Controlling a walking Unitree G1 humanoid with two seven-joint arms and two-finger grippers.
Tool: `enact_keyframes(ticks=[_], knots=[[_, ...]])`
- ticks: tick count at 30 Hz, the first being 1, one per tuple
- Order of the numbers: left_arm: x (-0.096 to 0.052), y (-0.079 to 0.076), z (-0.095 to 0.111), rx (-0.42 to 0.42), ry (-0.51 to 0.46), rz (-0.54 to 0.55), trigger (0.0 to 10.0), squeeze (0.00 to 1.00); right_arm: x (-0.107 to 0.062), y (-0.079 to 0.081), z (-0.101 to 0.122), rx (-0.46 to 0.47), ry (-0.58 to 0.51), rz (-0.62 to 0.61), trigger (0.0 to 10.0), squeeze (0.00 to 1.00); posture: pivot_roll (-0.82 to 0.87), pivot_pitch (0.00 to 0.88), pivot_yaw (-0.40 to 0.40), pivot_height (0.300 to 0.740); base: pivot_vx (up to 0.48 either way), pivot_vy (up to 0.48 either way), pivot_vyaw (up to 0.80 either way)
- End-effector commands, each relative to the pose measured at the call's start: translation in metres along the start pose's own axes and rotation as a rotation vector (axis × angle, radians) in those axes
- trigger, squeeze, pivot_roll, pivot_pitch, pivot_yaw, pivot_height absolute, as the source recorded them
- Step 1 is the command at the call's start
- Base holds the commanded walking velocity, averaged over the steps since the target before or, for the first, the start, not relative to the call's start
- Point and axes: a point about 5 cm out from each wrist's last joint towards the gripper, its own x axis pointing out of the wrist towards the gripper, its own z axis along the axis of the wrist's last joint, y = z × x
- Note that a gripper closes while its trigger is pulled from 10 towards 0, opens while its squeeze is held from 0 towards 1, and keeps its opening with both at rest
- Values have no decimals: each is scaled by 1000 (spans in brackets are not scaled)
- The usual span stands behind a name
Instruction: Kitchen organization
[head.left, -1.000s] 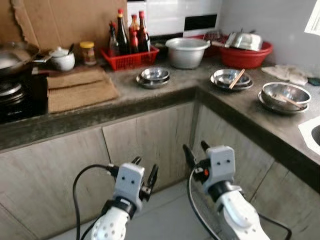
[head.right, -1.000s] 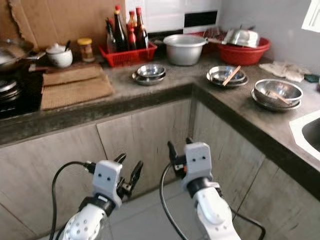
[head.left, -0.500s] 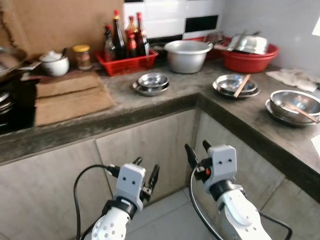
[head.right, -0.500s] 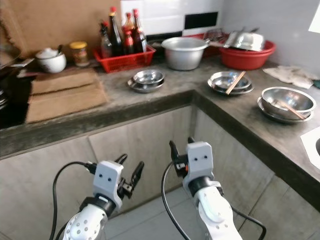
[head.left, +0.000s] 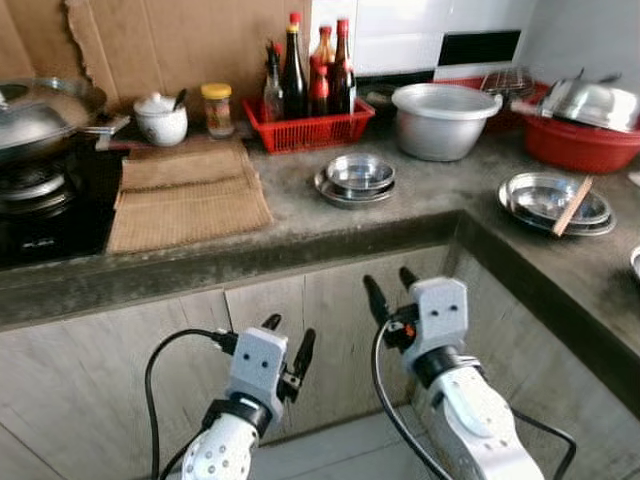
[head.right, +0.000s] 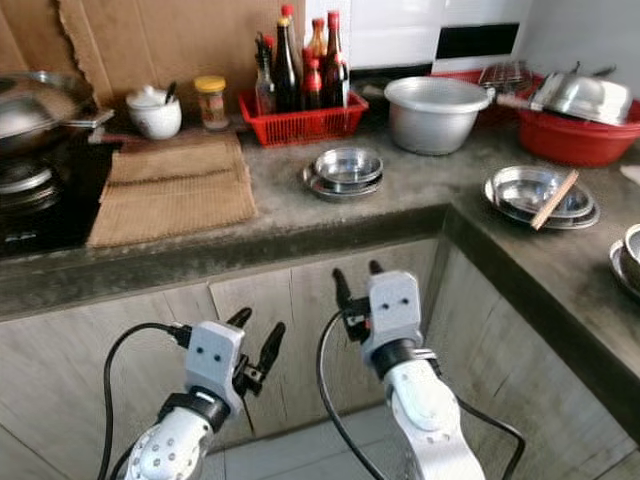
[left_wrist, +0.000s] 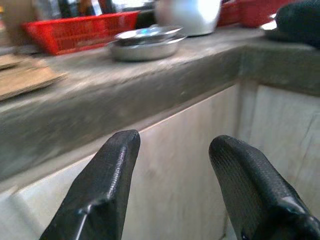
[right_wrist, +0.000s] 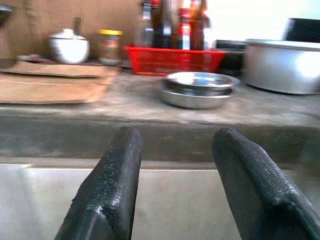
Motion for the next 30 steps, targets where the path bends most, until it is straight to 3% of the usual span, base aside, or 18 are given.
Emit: enact_keyframes(ticks=[1, 11, 18, 30], knots=[[1, -4, 5, 2, -16, -12, 10000, 0, 0, -7, 2, -2, -1, -24, 10000, 0, 49, 2, -22, 740, 289, 0, 0], [1, -5, 4, 0, -15, -10, 10000, 0, 7, -10, 10, -23, -34, -15, 10000, 0, 48, 2, -25, 740, 288, 0, 0], [2, -3, 6, 1, -21, -5, 10000, 0, 14, -11, 15, -22, -56, -8, 10000, 0, 51, 3, -28, 740, 285, 0, 725], [3, -5, 6, -2, -26, -5, 10000, 0, 30, -19, 36, -51, -122, 5, 10000, 0, 53, 0, -34, 740, 286, 0, 0]])
